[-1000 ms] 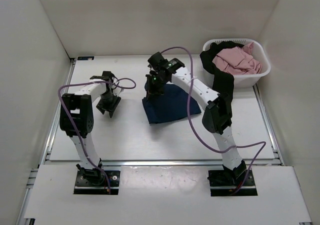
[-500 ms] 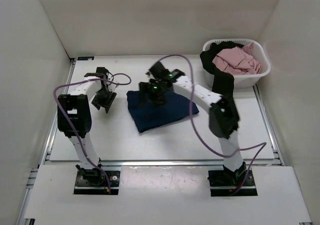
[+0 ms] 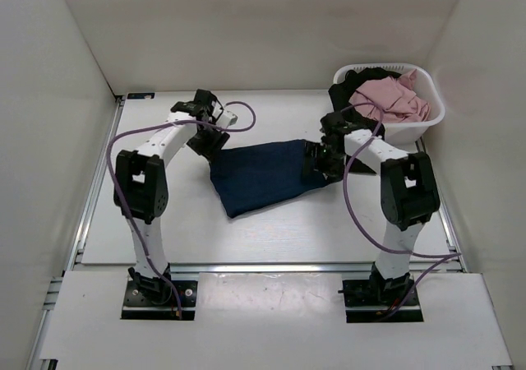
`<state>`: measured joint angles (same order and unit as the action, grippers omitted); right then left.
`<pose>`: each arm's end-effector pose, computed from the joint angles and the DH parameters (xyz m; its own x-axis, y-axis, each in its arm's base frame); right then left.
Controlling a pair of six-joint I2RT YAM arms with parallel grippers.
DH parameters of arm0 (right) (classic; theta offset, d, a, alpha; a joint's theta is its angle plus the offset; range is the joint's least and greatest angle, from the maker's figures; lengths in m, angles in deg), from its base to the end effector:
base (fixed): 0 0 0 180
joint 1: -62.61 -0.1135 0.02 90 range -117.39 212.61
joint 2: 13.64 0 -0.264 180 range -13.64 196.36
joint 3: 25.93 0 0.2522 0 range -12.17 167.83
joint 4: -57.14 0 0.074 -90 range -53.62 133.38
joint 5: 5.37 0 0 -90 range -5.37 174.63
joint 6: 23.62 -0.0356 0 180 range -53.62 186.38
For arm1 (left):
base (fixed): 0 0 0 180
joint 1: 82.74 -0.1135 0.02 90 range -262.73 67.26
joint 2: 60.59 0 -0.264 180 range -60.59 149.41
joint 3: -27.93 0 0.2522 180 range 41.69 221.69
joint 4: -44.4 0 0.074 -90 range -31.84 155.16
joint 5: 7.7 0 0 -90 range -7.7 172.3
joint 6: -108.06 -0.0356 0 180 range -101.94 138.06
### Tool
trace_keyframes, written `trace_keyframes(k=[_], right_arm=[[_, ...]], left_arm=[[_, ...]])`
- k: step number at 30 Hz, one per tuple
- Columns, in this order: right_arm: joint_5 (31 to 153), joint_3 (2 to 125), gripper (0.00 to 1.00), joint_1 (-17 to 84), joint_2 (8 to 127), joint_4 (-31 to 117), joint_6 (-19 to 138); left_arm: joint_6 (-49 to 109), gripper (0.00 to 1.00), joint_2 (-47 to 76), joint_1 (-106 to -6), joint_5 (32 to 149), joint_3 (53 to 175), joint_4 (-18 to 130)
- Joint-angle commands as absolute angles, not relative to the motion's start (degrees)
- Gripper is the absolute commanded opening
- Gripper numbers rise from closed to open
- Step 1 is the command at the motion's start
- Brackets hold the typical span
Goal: Fold and stack the trousers
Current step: Fold the trousers
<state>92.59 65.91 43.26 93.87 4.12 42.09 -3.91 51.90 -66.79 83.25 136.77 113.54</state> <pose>0.3588 0.1312 0.1954 -0.9557 0.0962 -0.2782 0.0192 0.9635 0.2671 0.3893 -0.1119 0.2367 -0.7472 0.6026 -0.2803 0.6028 0.7921 0.0960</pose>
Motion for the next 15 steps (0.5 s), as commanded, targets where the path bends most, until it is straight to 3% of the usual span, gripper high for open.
trace_keyframes(k=[1,4,5,9,13,15], right_arm=[[94.55,62.81,0.91,42.84,95.69,8.23,44.50],[98.94,58.43,0.74,42.84,96.40,10.85,43.80],[99.91,56.75,0.60,42.84,95.62,11.91,43.27],[103.60,47.26,0.26,42.84,90.18,19.55,38.80],[105.54,44.08,0.10,42.22,88.84,21.59,38.08],[106.50,44.08,0.10,41.09,88.32,21.06,38.08]], left_arm=[[-2.68,0.63,58.41,-67.62,80.55,138.10,112.23],[-1.37,0.63,62.70,-67.62,76.42,140.81,110.82],[-1.36,0.63,63.51,-67.62,75.63,141.35,110.81],[-0.74,0.63,66.23,-68.32,74.83,142.67,110.28],[-0.74,0.63,66.77,-68.85,74.30,142.67,109.58],[-0.74,0.63,66.77,-69.55,74.30,143.98,109.05]])
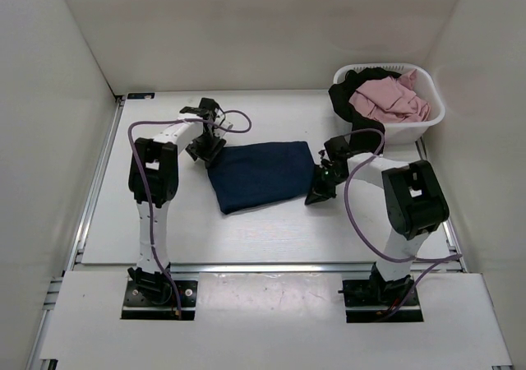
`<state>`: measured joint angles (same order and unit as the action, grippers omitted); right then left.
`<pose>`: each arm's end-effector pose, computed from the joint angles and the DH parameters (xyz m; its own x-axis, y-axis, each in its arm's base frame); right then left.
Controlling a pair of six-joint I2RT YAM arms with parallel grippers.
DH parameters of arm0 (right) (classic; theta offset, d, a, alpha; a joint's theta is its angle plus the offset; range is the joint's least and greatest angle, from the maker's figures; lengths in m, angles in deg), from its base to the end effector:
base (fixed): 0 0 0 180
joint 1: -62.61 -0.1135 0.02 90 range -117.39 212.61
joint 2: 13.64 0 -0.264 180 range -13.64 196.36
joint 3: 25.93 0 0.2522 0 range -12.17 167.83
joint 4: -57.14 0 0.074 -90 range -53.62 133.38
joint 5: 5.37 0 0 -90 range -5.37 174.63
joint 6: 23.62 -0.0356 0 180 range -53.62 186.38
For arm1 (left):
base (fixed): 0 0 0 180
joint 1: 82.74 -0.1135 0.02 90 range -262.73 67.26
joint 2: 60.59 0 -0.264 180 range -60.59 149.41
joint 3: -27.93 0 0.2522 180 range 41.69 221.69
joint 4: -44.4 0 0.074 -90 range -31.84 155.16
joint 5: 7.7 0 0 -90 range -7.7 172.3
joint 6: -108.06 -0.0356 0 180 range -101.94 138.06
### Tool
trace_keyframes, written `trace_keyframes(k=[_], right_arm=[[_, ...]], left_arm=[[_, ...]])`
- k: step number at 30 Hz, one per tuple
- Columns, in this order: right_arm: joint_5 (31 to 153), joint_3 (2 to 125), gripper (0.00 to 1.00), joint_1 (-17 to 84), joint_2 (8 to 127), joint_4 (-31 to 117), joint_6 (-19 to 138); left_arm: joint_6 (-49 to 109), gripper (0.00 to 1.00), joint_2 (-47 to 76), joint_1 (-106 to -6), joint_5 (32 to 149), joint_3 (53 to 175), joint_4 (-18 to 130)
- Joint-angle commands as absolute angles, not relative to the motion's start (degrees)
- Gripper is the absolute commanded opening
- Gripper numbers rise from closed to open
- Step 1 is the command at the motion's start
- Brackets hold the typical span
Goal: Fold and stack the trousers
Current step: Fold the trousers
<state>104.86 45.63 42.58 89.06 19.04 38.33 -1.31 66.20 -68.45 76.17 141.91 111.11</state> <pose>0.3077 0.1253 0.1402 -0.9806 0.1122 -0.1608 0.0279 0.8916 0.4520 0.4311 -0.1059 0.1614 -0.8238 0.5501 -0.1368 0.5298 0.8330 0.1594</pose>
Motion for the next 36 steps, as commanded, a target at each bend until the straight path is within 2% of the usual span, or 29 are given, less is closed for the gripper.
trace_keyframes(k=[1,3,4,6,7,10,12,16,19,20,22,23,26,27,30,36], right_arm=[[107.21,44.08,0.14,40.38,87.79,20.36,39.30],[107.92,44.08,0.27,39.68,86.13,16.43,41.06],[106.35,44.77,0.60,39.67,85.16,14.57,42.64],[102.49,45.30,0.88,39.67,81.47,9.93,43.96],[99.08,45.31,0.99,41.59,80.24,9.03,44.58],[99.21,48.29,0.99,46.33,78.38,9.19,45.73],[101.23,50.57,0.99,47.75,80.57,9.81,46.34],[103.25,56.73,0.99,48.29,88.91,12.69,47.40],[108.96,58.57,0.86,48.29,95.07,15.51,46.17],[110.19,58.58,0.67,48.29,97.35,16.74,45.56],[112.65,57.45,0.47,48.29,97.98,17.45,44.76],[113.19,55.96,0.33,48.29,97.37,19.72,43.72],[115.11,48.93,0.17,48.29,93.34,23.51,40.90],[115.65,47.52,0.04,47.77,92.28,24.04,40.37],[116.18,42.68,0.00,45.23,88.24,24.05,39.84],[115.65,38.63,0.00,43.54,83.40,19.49,41.94]], left_arm=[[-1.35,0.63,67.38,-70.07,73.78,143.99,109.05],[-2.14,0.63,67.90,-70.08,72.99,145.65,109.05],[-2.15,0.63,67.91,-70.08,72.46,145.66,109.05],[-2.94,0.66,67.39,-70.08,71.15,147.41,109.05],[-2.94,0.67,66.86,-70.08,71.14,148.11,109.66],[-2.42,0.77,60.90,-69.30,73.33,148.13,111.16],[-1.89,0.81,54.33,-68.77,77.35,143.58,111.68],[-1.36,0.82,46.04,-68.23,86.59,130.60,111.69],[-1.36,0.82,44.79,-68.23,87.93,122.23,112.22],[-1.36,0.82,44.19,-68.23,87.32,120.98,112.22],[-0.83,0.80,42.79,-69.80,87.31,118.78,112.22],[-0.83,0.80,42.08,-70.60,87.31,118.77,112.22],[-0.83,0.80,39.44,-73.50,87.31,118.24,112.22],[-1.35,0.81,38.82,-74.12,86.62,118.24,112.22],[-1.88,0.81,36.89,-76.40,85.21,118.24,112.83],[-1.27,0.81,31.44,-79.39,84.15,114.73,114.68]])
